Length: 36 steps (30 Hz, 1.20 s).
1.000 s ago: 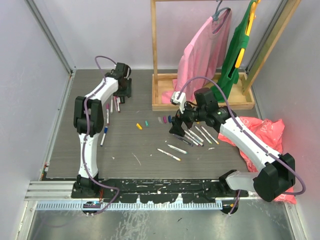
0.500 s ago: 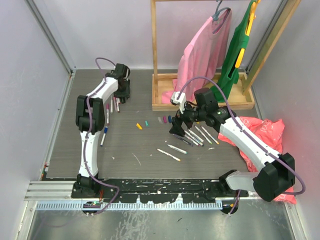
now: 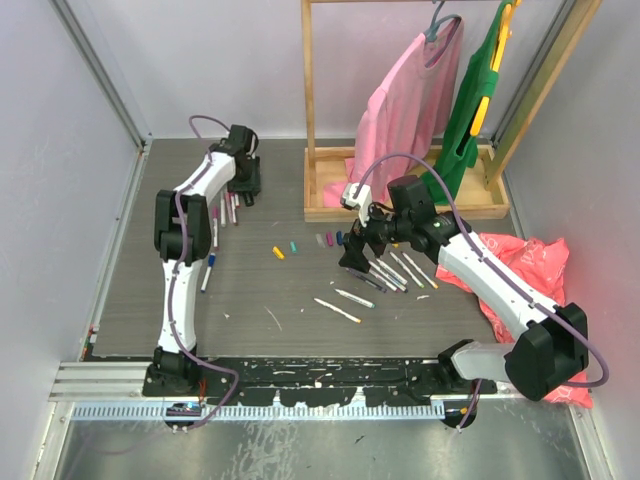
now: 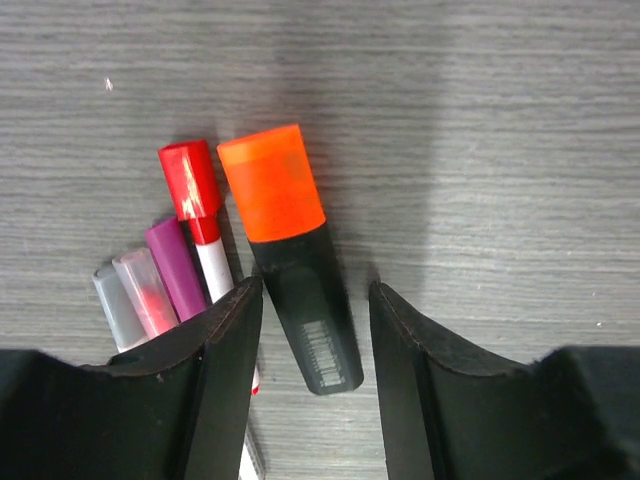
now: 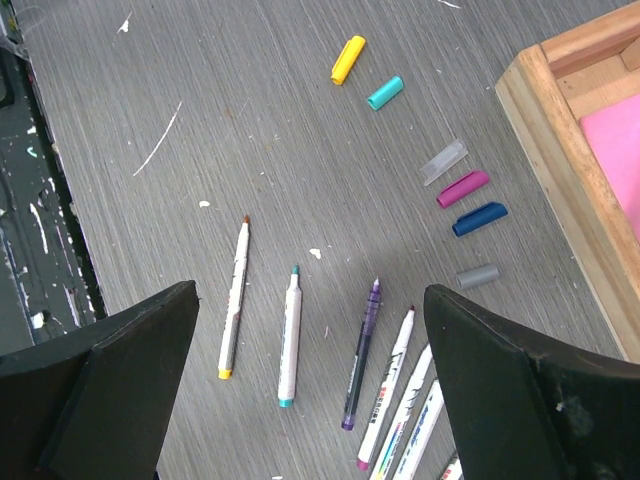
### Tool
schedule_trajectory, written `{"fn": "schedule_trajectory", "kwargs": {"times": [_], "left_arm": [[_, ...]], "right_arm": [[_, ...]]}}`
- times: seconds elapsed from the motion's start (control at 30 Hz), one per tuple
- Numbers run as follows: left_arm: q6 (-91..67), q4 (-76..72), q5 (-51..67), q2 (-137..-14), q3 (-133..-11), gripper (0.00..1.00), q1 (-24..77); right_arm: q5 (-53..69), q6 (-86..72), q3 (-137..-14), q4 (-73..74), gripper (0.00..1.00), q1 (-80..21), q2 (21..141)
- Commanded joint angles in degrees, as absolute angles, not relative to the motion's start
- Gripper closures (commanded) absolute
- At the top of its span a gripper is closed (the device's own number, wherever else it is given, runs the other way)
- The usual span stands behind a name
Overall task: Open the pen caps
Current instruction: Pick up the pen from the center of the board.
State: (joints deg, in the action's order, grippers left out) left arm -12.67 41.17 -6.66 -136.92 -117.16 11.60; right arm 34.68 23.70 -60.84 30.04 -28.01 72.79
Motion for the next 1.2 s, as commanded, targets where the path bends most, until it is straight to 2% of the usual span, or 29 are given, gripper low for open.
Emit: {"fn": "schedule_trajectory", "kwargs": {"times": [0.0, 0.17, 0.37, 0.47, 0.6, 0.8, 0.97, 1.07, 1.17], "left_arm": [[-13.7, 43.7, -6.2, -139.4, -120.9, 0.52, 11.0], [-14.8, 43.2, -4.9, -139.0, -118.8, 0.60, 10.9], [-16.5, 41.4, -2.4, -136.4, -116.2, 0.84, 10.5], [-17.6, 40.2, -1.7, -132.7, -114.2, 0.93, 10.5], [-20.2, 33.3, 1.2, -122.5, -106.1, 0.97, 10.5], [-27.0, 18.2, 10.1, -104.6, -85.8, 0.99, 10.6], [-39.7, -8.4, 19.4, -88.3, -60.1, 1.00, 11.8], [-48.0, -24.2, 19.2, -79.3, -45.6, 1.00, 14.9], [-52.0, -32.1, 12.9, -71.0, -36.5, 1.00, 22.0]], "right_arm": [[35.8, 24.4, -61.3, 28.4, 0.00, -27.8, 72.6], [35.9, 24.3, -61.3, 28.4, 0.00, -27.7, 72.3], [37.3, 24.1, -61.1, 28.5, 0.00, -27.7, 72.4], [39.1, 23.7, -60.8, 28.2, 0.00, -27.7, 72.7], [42.5, 21.8, -59.9, 26.3, 0.00, -27.7, 72.1], [51.3, 12.2, -52.4, 11.7, 0.00, -24.8, 67.9], [58.4, -3.5, -41.0, -12.7, 0.00, -20.2, 63.0], [58.9, -9.2, -38.3, -20.5, 0.00, -19.4, 62.5], [58.8, -12.6, -36.8, -25.2, 0.00, -19.4, 62.9]]}}
